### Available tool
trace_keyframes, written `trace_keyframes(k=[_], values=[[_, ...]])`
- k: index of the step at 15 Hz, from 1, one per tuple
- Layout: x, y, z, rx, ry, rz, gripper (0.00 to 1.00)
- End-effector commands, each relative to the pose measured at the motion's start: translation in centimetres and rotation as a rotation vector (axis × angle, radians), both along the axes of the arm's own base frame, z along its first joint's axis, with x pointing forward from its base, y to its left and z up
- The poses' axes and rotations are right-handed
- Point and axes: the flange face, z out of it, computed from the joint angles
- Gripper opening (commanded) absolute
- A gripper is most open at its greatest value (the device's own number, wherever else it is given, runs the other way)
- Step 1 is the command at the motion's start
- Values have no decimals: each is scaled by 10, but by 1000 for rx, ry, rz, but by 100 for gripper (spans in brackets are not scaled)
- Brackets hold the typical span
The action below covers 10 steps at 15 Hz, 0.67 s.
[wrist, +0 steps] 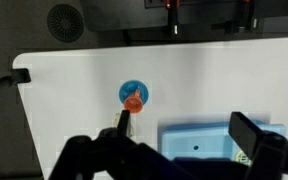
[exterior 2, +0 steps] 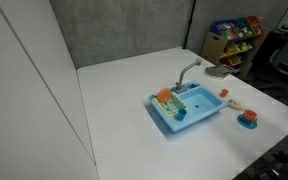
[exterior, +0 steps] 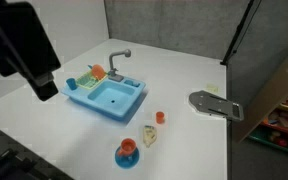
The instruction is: Put the blue cup on the sink inside the sink
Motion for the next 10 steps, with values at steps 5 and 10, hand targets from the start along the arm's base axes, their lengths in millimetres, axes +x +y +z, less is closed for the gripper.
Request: trace_keyframes(k=[5, 10], values=[[2, 1, 2, -8, 3, -4, 100], [18, 23, 17, -27, 5, -3, 100]])
